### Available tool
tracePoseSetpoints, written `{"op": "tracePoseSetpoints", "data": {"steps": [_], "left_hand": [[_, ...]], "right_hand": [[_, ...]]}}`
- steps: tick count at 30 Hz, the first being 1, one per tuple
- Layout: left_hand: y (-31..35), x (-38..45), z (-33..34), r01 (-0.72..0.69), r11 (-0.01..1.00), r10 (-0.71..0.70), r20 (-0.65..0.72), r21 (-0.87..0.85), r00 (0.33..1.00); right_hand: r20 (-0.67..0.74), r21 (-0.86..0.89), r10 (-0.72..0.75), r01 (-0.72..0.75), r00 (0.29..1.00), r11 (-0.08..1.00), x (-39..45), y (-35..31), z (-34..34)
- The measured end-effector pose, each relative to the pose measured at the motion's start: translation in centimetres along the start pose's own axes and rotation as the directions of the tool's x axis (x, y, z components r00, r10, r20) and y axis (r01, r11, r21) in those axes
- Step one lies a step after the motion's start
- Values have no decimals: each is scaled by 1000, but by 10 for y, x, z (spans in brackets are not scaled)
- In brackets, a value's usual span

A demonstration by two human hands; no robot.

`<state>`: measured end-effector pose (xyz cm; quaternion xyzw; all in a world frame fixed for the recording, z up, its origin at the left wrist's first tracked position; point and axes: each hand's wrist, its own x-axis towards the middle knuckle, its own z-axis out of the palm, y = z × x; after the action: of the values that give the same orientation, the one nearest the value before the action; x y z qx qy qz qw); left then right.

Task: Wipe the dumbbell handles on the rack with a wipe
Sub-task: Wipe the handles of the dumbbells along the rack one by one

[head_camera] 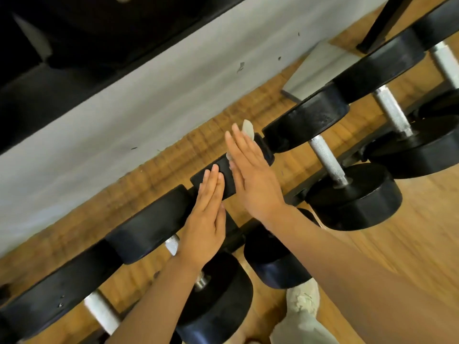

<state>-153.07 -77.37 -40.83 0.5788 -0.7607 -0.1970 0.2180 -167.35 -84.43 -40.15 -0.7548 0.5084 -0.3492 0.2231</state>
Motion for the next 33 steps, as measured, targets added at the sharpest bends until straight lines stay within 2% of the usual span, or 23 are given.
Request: {"op": "tracePoseSetpoints", "data": {"steps": [4, 7, 9, 13, 18, 22, 26, 28, 31, 33], "left_hand": [[-6, 0, -12, -65, 981, 69, -20, 184, 997], [-11, 3, -18, -135, 875, 140, 24, 464, 990], [-15, 2, -22, -157, 825, 161, 40, 543, 986], [-28, 4, -25, -214, 791, 223, 55, 573, 973], [-33, 3, -19, -219, 760, 263, 18, 612, 965], [-36, 7, -11, -205, 719, 304, -35, 664, 952], [-40, 5, -8, -201, 702, 350, -85, 683, 933], [-41, 5, -7, -194, 687, 373, -110, 701, 921], [-41, 8, -6, -185, 667, 400, -137, 721, 906], [-41, 9, -5, -188, 663, 417, -149, 725, 896]], "right_hand": [[-20, 133, -30, 33, 999, 991, -13, 7, -11], [-9, -54, 6, -7, 1000, 999, -15, 15, -14], [23, -175, 53, -48, 998, 983, -11, 14, -12], [113, -182, 75, -54, 991, 982, -8, 7, -2], [11, -217, -24, 26, 1000, 976, -1, 6, 7], [-90, -255, -193, 165, 977, 953, -9, 19, 12], [-63, -234, -332, 310, 941, 922, -44, 37, 7], [-46, -298, -334, 306, 941, 904, -41, 33, 5], [-2, -354, -224, 208, 975, 912, -6, 12, 11], [-10, -388, -206, 186, 978, 903, 7, 3, 17]]}}
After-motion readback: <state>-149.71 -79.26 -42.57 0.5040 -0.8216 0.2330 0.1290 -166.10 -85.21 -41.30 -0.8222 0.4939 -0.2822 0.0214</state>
